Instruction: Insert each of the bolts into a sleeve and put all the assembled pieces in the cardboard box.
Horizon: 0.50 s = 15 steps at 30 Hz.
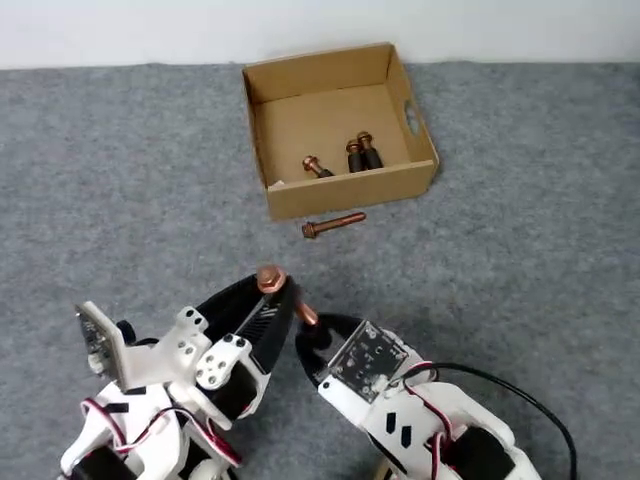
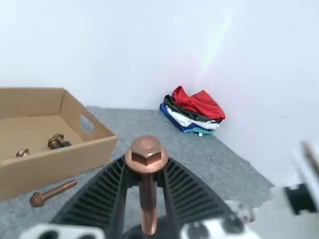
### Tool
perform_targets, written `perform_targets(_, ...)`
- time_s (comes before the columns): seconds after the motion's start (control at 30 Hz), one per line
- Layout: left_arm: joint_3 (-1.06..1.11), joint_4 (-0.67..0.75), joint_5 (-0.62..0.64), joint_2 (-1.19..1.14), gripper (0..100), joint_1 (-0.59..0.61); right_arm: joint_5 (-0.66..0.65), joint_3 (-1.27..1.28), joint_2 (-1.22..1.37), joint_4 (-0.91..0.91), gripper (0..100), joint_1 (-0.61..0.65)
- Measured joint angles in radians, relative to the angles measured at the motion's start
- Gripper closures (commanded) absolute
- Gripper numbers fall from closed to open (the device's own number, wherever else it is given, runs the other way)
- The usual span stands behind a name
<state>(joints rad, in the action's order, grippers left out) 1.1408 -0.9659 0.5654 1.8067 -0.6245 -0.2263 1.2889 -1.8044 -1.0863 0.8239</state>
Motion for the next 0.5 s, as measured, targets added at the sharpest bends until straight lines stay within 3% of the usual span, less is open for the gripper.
perform_targets(0.5,0.029,-0.02,0.002,0.002,99,0.002,-0.017,0.002,0.002,0.017,99.0,0.0)
